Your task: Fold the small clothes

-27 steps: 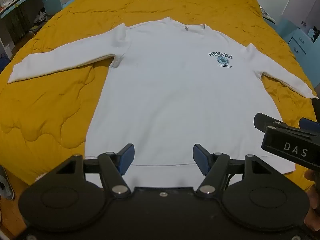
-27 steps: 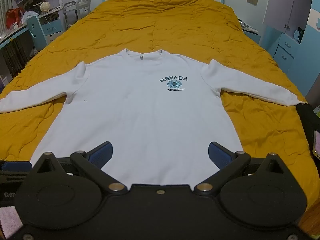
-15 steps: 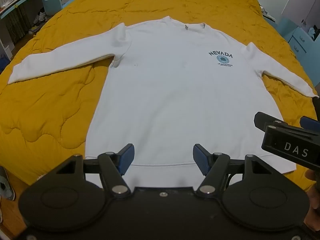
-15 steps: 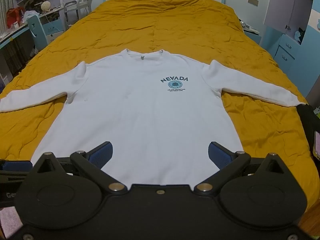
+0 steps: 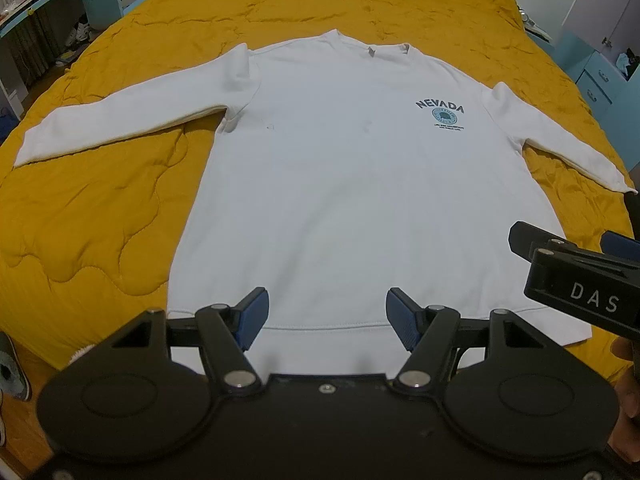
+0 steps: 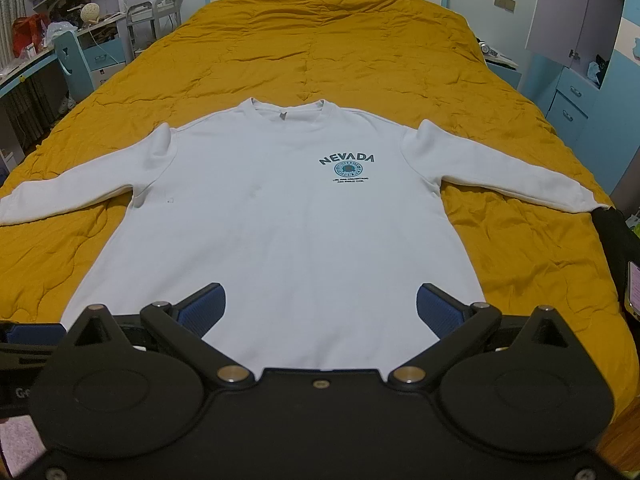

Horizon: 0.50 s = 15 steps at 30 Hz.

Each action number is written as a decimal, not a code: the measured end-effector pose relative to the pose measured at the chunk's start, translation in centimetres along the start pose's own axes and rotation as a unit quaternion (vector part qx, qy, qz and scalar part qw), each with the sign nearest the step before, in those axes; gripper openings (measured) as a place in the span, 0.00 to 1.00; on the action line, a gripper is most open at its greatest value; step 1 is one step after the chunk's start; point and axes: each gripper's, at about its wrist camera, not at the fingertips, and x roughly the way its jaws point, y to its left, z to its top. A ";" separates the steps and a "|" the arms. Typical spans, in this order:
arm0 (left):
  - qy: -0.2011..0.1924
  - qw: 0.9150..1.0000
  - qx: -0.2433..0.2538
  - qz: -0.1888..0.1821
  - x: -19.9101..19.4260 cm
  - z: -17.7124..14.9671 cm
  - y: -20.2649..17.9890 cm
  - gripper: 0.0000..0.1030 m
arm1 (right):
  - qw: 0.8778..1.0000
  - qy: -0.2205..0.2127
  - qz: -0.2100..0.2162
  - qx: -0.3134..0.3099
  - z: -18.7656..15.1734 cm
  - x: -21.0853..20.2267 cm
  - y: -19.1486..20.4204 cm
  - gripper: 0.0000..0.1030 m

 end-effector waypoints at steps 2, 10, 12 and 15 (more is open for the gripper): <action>0.000 1.000 0.000 0.000 0.0 0.0 0.0 0.67 | 1.000 0.000 0.000 0.000 0.0 0.0 0.0 1.00; 0.001 1.000 0.001 -0.002 0.2 -0.1 0.1 0.67 | 1.000 0.001 -0.001 0.000 -0.1 -0.1 0.0 1.00; 0.001 1.000 0.001 -0.002 0.2 -0.1 0.0 0.67 | 1.000 0.001 0.000 0.000 -0.1 -0.1 0.0 1.00; 0.001 1.000 0.002 -0.002 0.2 -0.1 0.0 0.67 | 1.000 0.001 0.000 0.000 0.0 -0.1 0.1 1.00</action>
